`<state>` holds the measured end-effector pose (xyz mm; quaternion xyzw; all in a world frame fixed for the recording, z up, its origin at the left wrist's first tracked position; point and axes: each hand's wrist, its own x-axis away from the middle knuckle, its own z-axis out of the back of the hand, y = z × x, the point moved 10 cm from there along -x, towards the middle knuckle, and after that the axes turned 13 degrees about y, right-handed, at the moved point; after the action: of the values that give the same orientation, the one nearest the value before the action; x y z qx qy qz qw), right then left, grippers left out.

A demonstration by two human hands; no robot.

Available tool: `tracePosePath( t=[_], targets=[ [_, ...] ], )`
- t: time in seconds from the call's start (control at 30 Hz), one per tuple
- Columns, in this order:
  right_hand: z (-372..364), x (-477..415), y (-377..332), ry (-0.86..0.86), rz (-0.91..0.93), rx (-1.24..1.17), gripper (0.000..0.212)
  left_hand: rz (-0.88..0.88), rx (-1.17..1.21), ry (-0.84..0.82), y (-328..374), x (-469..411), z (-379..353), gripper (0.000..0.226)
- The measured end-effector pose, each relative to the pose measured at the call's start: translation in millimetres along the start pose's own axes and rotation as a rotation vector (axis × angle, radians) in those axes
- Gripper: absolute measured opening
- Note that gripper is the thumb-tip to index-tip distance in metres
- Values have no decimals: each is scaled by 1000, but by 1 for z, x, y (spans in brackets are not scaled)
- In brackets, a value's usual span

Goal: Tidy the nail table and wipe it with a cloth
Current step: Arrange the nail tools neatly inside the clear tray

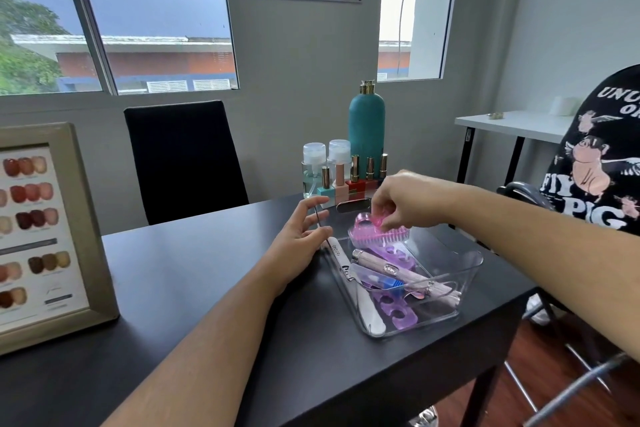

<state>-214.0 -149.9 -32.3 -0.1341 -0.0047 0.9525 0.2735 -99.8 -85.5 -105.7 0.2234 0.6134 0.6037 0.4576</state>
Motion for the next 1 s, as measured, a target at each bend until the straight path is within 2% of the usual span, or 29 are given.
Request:
tracePosePath(
  t=[0.1,0.2,0.33,0.43,0.5,0.57,0.7,0.87,1.0],
  targets=[
    [15,-4,1,144,-27,107,8,8,-13,-2,-1,0,0,41],
    [8,0,7,81,-136,190,10,13,-14,-1,-2,-1,0,41],
    [1,2,8,56,-175,241,30,14,-11,-1,-3,-1,0,41],
    [-6,0,11,8,-197,233,27,9,-4,4,-3,-1,0,41],
    [-7,0,12,-34,-202,179,15,4,-2,4,-2,-1,0,41],
    [-7,2,13,-75,-188,95,5,3,-1,1,-2,-2,0,41],
    [-8,5,11,-124,-147,-20,11,2,2,2,-2,-2,0,41],
    [6,-11,7,117,-56,-17,8,5,4,1,-2,-2,0,41],
    [-12,-12,7,60,-32,52,14,-1,14,6,-1,-1,0,41]
  ],
)
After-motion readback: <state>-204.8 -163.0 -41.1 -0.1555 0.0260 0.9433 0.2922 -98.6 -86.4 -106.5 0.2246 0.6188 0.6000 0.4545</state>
